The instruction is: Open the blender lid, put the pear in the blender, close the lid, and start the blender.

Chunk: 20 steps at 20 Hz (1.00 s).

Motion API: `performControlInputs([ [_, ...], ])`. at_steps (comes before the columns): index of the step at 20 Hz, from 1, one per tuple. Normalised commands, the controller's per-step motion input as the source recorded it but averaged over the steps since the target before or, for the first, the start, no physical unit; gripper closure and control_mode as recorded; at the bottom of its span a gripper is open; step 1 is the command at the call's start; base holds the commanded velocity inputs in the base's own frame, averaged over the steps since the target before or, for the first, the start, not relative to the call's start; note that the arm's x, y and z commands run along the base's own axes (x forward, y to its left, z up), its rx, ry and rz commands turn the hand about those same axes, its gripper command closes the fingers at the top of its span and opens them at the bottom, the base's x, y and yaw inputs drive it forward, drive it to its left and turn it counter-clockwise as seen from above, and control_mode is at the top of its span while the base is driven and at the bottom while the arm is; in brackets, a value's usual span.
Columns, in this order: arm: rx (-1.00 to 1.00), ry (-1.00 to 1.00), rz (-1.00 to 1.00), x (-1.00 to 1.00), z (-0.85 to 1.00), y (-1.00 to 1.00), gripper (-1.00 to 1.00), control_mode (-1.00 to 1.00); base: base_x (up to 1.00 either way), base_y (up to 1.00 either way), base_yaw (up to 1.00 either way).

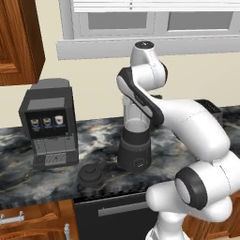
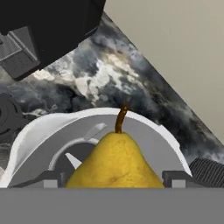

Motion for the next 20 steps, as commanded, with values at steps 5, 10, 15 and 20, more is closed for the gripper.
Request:
performControlInputs([
  [5,0.00,0.18,0.07,0.00,-0.76,0.00,1.00,-1.00,0.00,0.00,0.00],
  [10,0.00,0.08,0.06,-0.08,-0.57,0.00,-1.00,-1.00,0.00,0.00,0.00],
  [15,0.00,-0.06,0.02,-0.14,-0.06,-0.02,-1.00,-1.00,0.00,0.00,0.00],
  [20,0.00,-0.12,0.00,-0.15,0.07,-0.02,-1.00,-1.00,0.00,0.00,0.00],
])
